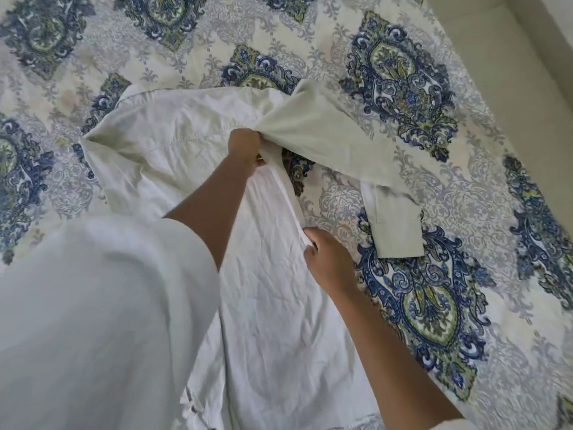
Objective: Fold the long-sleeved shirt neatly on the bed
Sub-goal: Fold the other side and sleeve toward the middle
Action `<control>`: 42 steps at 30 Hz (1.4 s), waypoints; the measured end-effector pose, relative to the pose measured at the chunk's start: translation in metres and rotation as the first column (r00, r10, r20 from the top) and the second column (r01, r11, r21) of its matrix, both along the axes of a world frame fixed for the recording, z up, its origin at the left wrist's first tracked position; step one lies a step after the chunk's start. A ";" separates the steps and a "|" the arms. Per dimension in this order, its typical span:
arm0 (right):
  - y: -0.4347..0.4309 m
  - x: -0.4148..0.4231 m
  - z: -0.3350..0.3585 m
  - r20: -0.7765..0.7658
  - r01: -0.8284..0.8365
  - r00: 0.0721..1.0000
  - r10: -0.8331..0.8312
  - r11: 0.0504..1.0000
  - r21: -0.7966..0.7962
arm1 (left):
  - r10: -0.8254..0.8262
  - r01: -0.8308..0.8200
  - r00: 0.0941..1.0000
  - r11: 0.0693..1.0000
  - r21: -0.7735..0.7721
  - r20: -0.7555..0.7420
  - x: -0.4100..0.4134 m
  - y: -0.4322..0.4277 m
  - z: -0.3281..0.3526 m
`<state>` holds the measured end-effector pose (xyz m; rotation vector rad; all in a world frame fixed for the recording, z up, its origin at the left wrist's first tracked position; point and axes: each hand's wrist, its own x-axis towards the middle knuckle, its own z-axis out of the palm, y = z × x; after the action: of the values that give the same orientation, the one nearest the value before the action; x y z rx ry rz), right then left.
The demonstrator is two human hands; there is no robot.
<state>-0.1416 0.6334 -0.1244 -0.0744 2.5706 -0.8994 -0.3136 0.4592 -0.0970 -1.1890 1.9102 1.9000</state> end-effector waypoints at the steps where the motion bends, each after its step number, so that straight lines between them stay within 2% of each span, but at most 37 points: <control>1: -0.004 0.003 0.002 -0.007 -0.032 0.999 0.032 0.999 0.001 | 0.062 -0.062 0.998 0.995 0.073 0.003 0.005 -0.008 0.003; 4: -0.023 0.014 0.011 -0.020 -0.119 0.993 0.119 0.992 -0.030 | 0.129 -0.126 0.992 0.977 0.171 -0.006 0.018 -0.040 0.005; 6: -0.035 0.022 0.014 -0.025 -0.196 0.980 0.196 0.980 -0.011 | 0.125 -0.129 0.992 0.977 0.173 0.031 0.027 -0.058 0.008; 9: -0.055 0.037 0.014 0.024 -0.315 0.949 0.315 0.943 0.102 | 0.010 -0.025 0.985 0.996 0.084 0.174 0.044 -0.083 0.009; 11: -0.065 0.048 0.009 0.082 -0.353 0.935 0.345 0.924 0.143 | -0.088 0.065 0.959 0.993 0.096 0.269 0.056 -0.093 0.005; 13: -0.072 0.059 0.005 0.130 -0.383 0.922 0.365 0.908 0.168 | -0.120 0.081 0.950 0.986 0.143 0.289 0.067 -0.101 -0.001; 16: -0.072 0.075 0.004 0.151 -0.347 0.935 0.322 0.917 0.196 | -0.057 0.025 0.970 0.990 0.136 0.236 0.079 -0.104 -0.011; 19: -0.060 0.094 0.009 0.172 -0.254 0.960 0.222 0.947 0.195 | 0.007 -0.014 0.989 0.999 0.044 0.146 0.090 -0.096 -0.021; 22: -0.048 0.108 0.016 0.247 -0.229 0.953 0.173 0.949 0.216 | -0.066 0.078 0.992 0.991 -0.111 0.112 0.106 -0.076 -0.027; 23: -0.045 0.110 0.018 0.282 -0.233 0.945 0.164 0.945 0.231 | -0.088 0.104 0.989 0.986 -0.129 0.120 0.112 -0.068 -0.028; 26: -0.036 0.118 0.022 0.397 -0.287 0.904 0.157 0.912 0.293 | -0.077 0.091 0.971 0.994 -0.053 0.226 0.135 -0.046 -0.028; 29: -0.030 0.133 0.027 0.447 -0.334 0.879 0.162 0.881 0.336 | -0.147 0.156 0.938 0.988 -0.002 0.314 0.162 -0.027 -0.024; 32: -0.030 0.156 0.027 0.435 -0.364 0.878 0.198 0.868 0.339 | -0.104 0.100 0.940 0.995 0.030 0.323 0.189 -0.015 -0.019; 36: -0.025 0.190 0.029 0.349 -0.352 0.907 0.235 0.878 0.323 | -0.192 0.170 0.909 0.981 0.091 0.370 0.234 0.009 -0.011; 38: -0.021 0.205 0.030 0.286 -0.355 0.918 0.273 0.888 0.291 | -0.174 0.147 0.906 0.984 0.097 0.387 0.255 0.016 -0.018; 40: -0.019 0.219 0.030 0.183 -0.351 0.933 0.311 0.898 0.265 | -0.083 0.080 0.916 0.997 0.023 0.393 0.270 0.013 -0.028; 42: -0.019 0.227 0.030 0.164 -0.392 0.919 0.358 0.879 0.272 | -0.008 0.043 0.931 0.995 -0.087 0.365 0.281 0.004 -0.035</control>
<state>0.0855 0.6146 -0.0941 -0.4097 2.4365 -0.3523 -0.0323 0.4635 -0.1322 -1.4197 1.8134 1.4614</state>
